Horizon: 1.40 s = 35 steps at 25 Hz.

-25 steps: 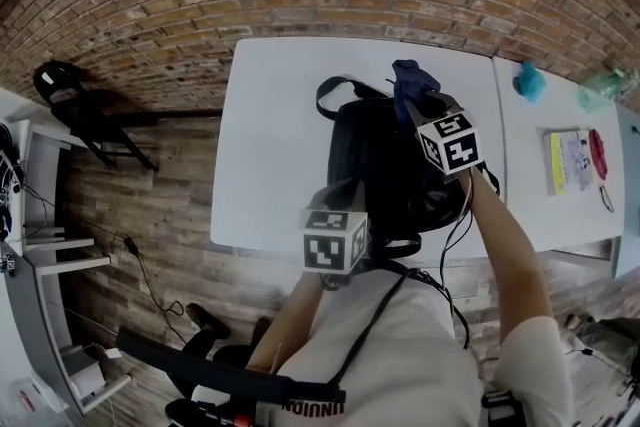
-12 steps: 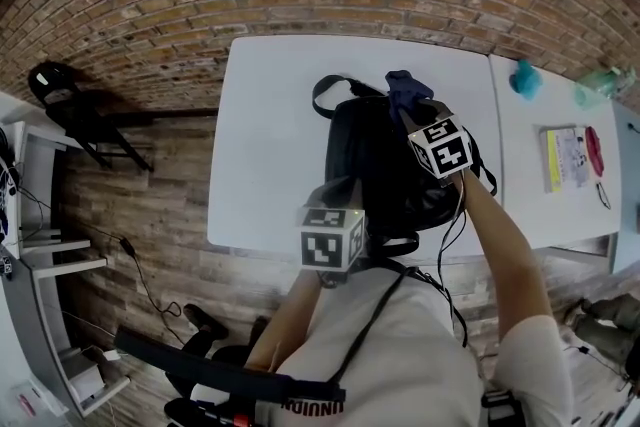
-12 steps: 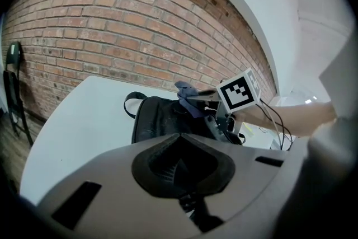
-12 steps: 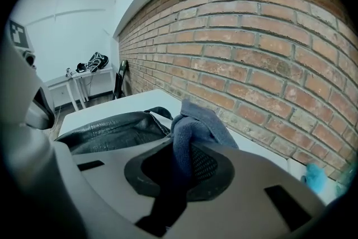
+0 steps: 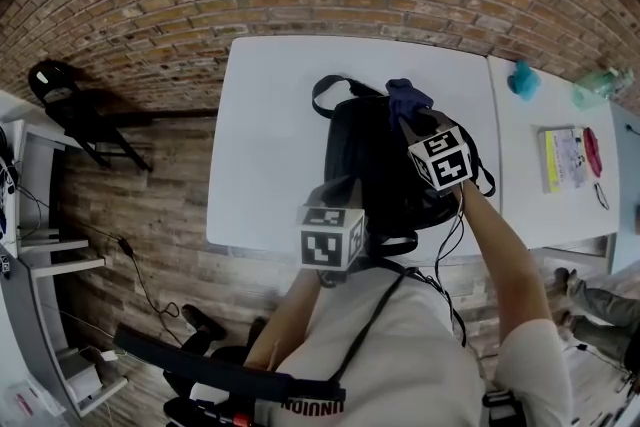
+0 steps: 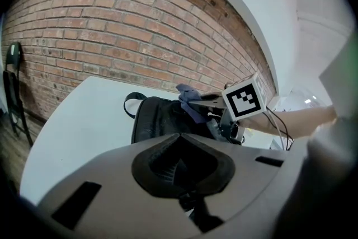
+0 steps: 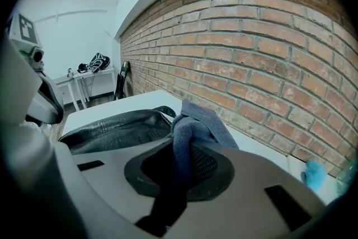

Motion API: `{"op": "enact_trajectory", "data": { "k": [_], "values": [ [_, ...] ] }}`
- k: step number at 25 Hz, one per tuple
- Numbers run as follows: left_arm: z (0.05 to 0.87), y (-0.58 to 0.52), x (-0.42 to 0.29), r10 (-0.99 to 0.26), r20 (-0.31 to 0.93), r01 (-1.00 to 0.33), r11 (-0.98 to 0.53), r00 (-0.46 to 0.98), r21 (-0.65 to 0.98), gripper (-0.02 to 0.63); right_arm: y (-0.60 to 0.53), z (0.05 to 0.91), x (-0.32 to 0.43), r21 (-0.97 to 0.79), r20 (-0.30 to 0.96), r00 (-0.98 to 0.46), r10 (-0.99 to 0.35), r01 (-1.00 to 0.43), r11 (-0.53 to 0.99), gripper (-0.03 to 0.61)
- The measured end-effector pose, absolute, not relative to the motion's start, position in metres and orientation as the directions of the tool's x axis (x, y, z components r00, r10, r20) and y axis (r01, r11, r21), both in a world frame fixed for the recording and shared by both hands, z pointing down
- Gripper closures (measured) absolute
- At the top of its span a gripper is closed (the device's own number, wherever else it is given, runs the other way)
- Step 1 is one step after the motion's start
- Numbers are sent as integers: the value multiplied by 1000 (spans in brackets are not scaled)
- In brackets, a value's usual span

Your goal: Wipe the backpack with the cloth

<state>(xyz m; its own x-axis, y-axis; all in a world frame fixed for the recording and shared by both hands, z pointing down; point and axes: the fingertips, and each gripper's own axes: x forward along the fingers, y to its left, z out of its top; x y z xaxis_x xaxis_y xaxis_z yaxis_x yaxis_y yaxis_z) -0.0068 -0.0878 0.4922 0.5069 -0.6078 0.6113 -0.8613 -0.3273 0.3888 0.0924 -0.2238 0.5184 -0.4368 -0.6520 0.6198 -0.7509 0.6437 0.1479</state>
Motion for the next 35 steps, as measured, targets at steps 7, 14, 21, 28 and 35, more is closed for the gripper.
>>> {"op": "enact_trajectory", "data": {
  "k": [7, 14, 21, 28, 35],
  "values": [
    [492, -85, -6, -608, 609, -860, -330, 509, 389, 609, -206, 519, 92, 147, 620, -449, -643, -739, 658, 540],
    [492, -81, -3, -604, 612, -859, -332, 511, 389, 609, -187, 520, 91, 143, 622, -469, -627, -719, 680, 540],
    [493, -79, -4, -606, 615, -862, -325, 505, 388, 609, -167, 520, 90, 141, 619, -492, -612, -697, 703, 540],
    [494, -78, -6, -608, 617, -865, -318, 500, 388, 609, -145, 519, 89, 105, 622, -516, -589, -690, 716, 540],
    [494, -75, -4, -606, 619, -865, -319, 500, 387, 609, -116, 519, 84, 97, 640, -544, -543, -644, 759, 540]
  ]
}}
